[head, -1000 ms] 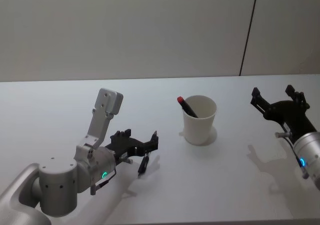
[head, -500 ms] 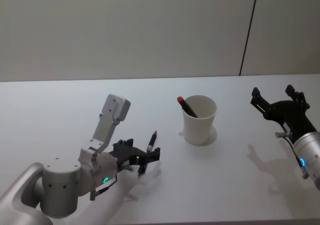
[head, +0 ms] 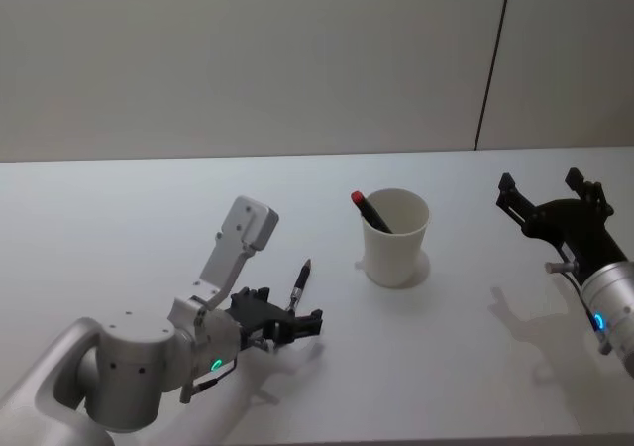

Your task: Place the pen into the pen holder.

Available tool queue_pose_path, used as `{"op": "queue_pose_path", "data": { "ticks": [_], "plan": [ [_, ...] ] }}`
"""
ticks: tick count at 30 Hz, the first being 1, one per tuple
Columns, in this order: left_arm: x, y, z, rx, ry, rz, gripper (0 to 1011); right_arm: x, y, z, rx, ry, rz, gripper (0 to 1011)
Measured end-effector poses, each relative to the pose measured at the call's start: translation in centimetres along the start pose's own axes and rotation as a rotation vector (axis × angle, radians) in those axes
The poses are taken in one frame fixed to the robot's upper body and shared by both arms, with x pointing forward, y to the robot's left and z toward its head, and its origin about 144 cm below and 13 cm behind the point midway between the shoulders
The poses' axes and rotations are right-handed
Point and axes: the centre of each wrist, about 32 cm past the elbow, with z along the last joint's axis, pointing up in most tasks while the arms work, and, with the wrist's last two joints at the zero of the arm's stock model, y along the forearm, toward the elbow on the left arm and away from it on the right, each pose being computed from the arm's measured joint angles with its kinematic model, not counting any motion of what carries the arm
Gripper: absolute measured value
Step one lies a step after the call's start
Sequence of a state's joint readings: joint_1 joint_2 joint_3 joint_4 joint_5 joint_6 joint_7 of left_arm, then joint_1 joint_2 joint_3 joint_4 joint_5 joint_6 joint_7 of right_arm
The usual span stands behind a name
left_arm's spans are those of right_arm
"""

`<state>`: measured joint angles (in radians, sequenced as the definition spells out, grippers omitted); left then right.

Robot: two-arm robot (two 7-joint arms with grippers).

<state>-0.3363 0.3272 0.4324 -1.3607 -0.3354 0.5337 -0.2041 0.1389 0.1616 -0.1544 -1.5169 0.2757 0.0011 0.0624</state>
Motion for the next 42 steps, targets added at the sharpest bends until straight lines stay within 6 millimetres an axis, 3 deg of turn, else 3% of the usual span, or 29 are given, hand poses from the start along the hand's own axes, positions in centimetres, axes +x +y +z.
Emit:
{"op": "queue_pose_path", "data": {
  "ticks": [6, 10, 28, 42],
  "plan": [
    [-0.2, -0.2, 0.1, 0.021, -0.024, 0.002, 1000, 0.0, 0.0, 0.0, 0.000, 0.000, 0.000, 1001],
    [-0.3, -0.3, 0.1, 0.031, -0.033, 0.004, 943, 0.0, 0.0, 0.0, 0.000, 0.000, 0.000, 1001],
    [-0.4, -1.0, -0.3, 0.077, -0.066, 0.023, 385, 0.0, 0.0, 0.0, 0.000, 0.000, 0.000, 1001],
    [-0.4, -1.1, -0.4, 0.085, -0.077, 0.027, 281, 0.0, 0.0, 0.0, 0.000, 0.000, 0.000, 1001]
  ]
}}
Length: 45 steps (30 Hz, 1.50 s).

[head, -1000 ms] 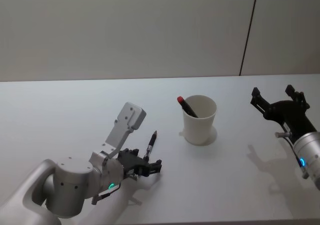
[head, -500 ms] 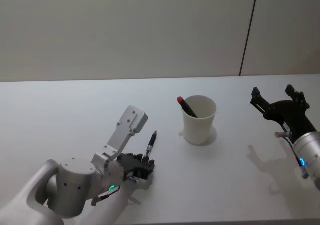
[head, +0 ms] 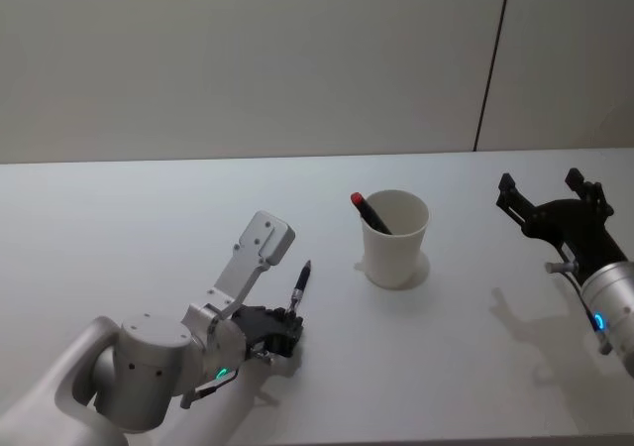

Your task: Place the pen into the pen holder.

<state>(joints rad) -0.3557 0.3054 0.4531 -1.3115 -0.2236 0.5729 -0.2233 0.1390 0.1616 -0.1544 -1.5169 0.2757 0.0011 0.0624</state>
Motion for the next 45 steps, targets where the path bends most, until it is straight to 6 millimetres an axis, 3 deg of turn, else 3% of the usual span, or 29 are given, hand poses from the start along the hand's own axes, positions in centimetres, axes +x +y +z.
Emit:
{"op": "queue_pose_path", "data": {
  "ticks": [9, 27, 45],
  "plan": [
    [0.1, 0.5, 0.3, 0.002, -0.016, 0.011, 179, 0.0, 0.0, 0.0, 0.000, 0.000, 0.000, 1001],
    [0.4, 1.7, 1.3, -0.039, -0.039, 0.047, 176, 0.0, 0.0, 0.0, 0.000, 0.000, 0.000, 1001],
    [-0.6, 4.0, 1.1, -0.196, -0.090, 0.205, 175, 0.0, 0.0, 0.0, 0.000, 0.000, 0.000, 1001]
  ]
}}
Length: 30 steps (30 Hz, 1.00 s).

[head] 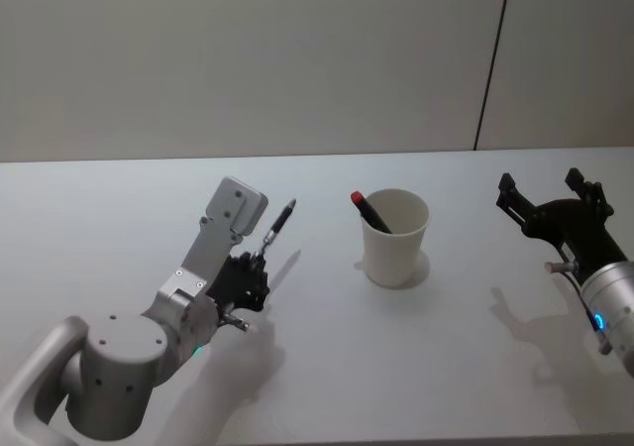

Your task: Place the pen into the pen holder.

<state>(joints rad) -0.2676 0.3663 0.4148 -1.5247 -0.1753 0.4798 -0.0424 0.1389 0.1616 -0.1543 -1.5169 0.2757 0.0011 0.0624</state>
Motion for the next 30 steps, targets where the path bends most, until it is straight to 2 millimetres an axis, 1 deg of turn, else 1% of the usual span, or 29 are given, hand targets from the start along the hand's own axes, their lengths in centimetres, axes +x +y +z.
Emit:
{"op": "queue_pose_path", "data": {
  "ticks": [7, 16, 30],
  "plan": [
    [-0.2, 0.8, -0.2, -0.100, -0.023, 0.041, 176, 0.0, 0.0, 0.0, 0.000, 0.000, 0.000, 1001],
    [-0.1, 1.3, -0.6, -0.245, -0.039, 0.050, 176, 0.0, 0.0, 0.0, 0.000, 0.000, 0.000, 1001],
    [0.7, 1.0, -1.4, -0.514, -0.055, -0.048, 176, 0.0, 0.0, 0.0, 0.000, 0.000, 0.000, 1001]
  ]
}}
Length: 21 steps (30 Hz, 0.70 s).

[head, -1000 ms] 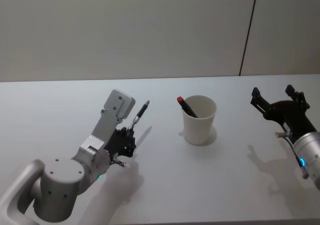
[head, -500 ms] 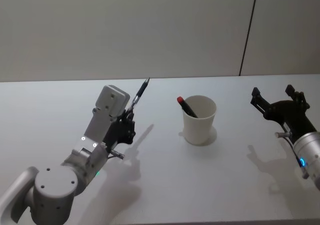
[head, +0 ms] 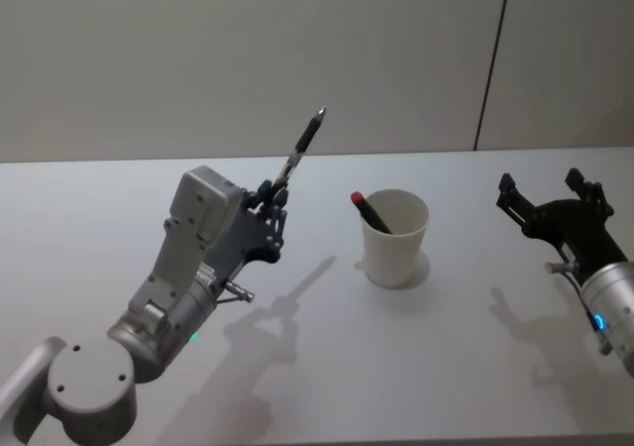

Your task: Place the pen into the pen holder.

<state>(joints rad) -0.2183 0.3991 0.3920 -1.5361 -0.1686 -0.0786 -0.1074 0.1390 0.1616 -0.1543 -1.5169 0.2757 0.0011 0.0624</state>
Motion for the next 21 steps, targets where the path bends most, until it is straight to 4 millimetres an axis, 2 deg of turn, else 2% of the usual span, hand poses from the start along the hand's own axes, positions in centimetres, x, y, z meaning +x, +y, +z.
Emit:
{"op": "queue_pose_path", "data": {
  "ticks": [21],
  "plan": [
    [1.6, -1.9, -1.5, -0.354, 0.044, -0.223, 176, 0.0, 0.0, 0.0, 0.000, 0.000, 0.000, 1001]
  ]
}}
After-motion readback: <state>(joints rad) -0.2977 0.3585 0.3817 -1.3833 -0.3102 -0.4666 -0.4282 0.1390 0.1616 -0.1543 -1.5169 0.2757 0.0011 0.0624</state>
